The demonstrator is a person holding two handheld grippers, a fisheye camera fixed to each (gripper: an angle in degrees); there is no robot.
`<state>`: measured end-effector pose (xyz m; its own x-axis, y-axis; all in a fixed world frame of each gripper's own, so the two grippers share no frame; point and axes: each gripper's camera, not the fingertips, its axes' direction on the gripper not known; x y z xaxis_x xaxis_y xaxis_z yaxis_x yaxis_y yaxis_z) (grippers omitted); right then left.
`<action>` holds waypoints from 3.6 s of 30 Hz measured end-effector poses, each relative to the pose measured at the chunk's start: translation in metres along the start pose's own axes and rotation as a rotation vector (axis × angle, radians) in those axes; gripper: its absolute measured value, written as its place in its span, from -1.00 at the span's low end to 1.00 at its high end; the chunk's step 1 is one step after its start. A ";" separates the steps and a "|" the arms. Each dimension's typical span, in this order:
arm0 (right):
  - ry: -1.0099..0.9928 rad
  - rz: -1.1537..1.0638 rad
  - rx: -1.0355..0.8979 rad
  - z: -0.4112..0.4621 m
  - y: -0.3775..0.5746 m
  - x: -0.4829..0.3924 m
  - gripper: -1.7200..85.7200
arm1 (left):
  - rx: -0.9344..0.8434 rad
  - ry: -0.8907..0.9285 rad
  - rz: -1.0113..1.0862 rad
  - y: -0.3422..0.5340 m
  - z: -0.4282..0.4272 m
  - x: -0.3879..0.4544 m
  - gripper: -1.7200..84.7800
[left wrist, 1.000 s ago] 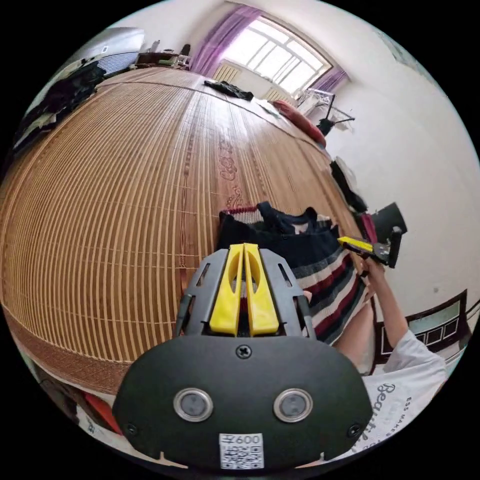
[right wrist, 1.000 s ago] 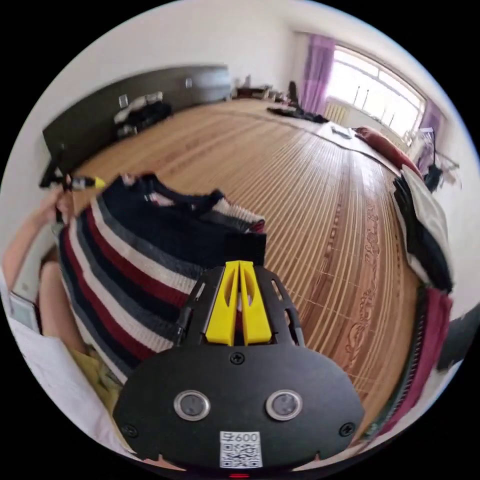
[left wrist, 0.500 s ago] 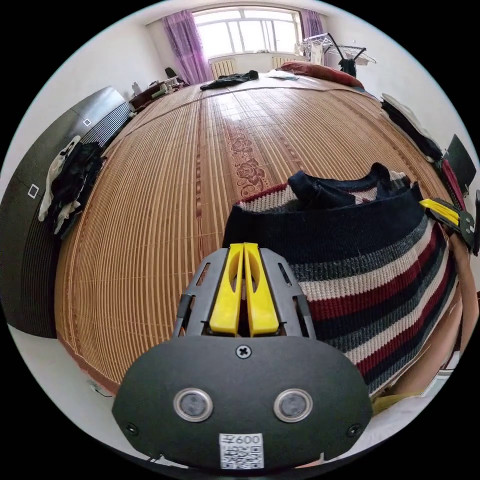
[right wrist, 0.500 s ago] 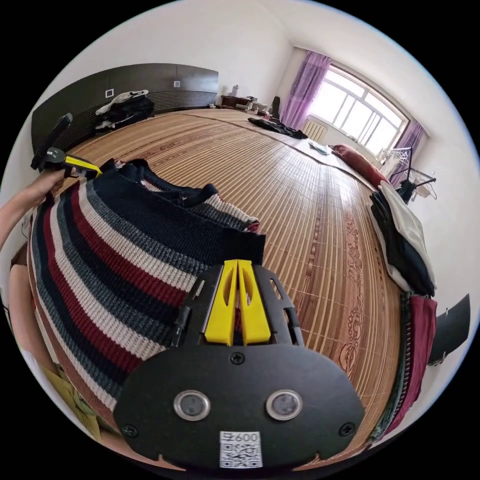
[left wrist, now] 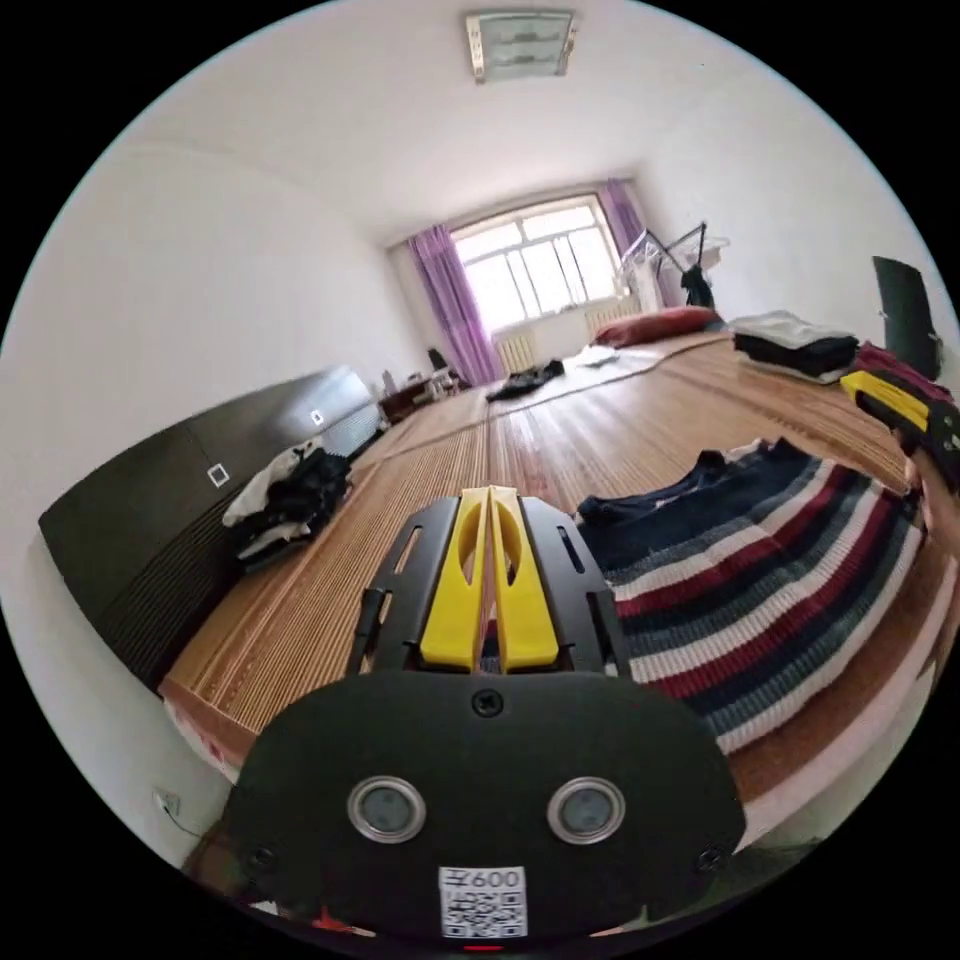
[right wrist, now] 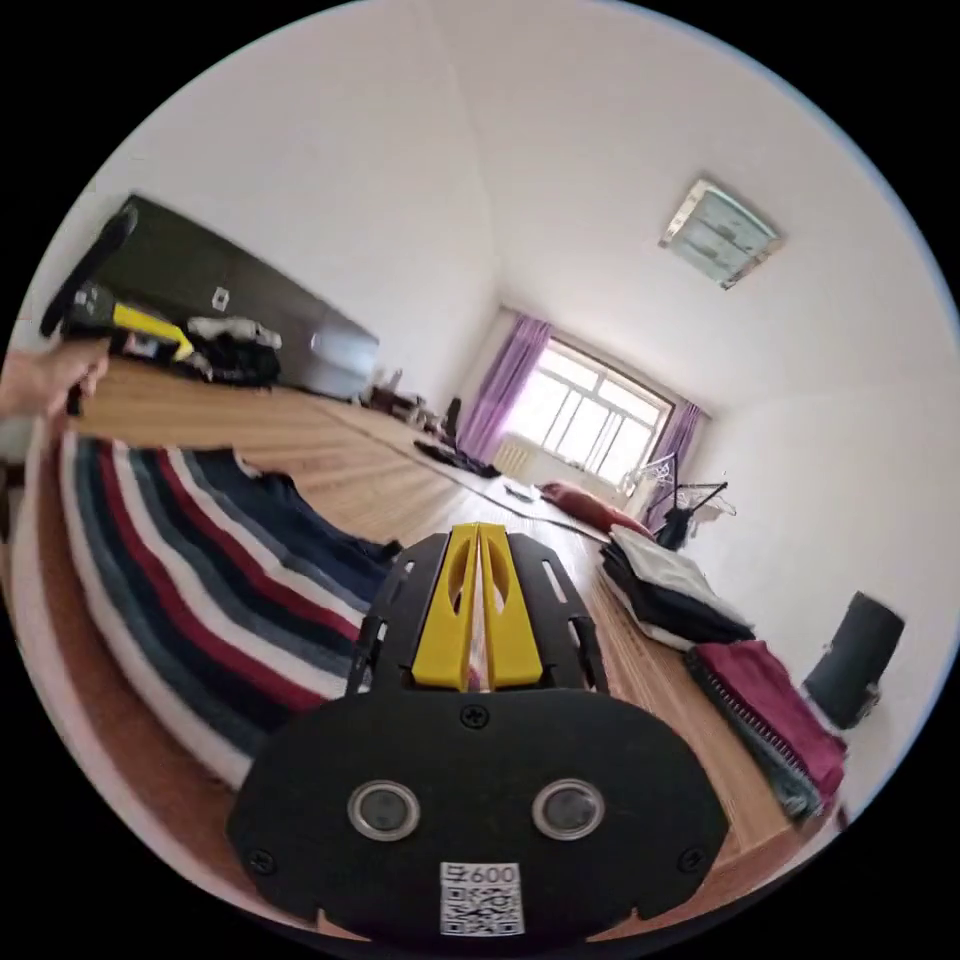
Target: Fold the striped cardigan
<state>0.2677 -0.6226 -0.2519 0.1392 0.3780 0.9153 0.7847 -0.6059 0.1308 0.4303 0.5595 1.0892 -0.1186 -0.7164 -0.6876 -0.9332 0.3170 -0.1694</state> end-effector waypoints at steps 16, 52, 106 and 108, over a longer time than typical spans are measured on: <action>-0.337 0.317 -0.392 -0.061 0.091 -0.083 -0.98 | -0.229 0.492 -0.099 0.093 -0.083 0.125 -0.95; -0.532 -0.227 -0.681 -0.038 0.111 0.181 -0.80 | -0.143 0.567 -0.125 0.094 -0.155 0.094 -0.96; -0.404 0.113 -0.486 -0.023 0.224 0.162 -0.98 | -0.017 0.418 -0.272 0.026 -0.266 0.133 -0.96; -0.384 0.103 -0.458 -0.027 0.231 0.154 -0.98 | 0.082 0.548 -0.114 0.002 -0.274 0.173 -0.96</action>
<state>0.4539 -0.7229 -0.0703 0.4757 0.4749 0.7404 0.4275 -0.8604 0.2773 0.3148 0.2661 1.1633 -0.1975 -0.9601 -0.1981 -0.9235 0.2500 -0.2908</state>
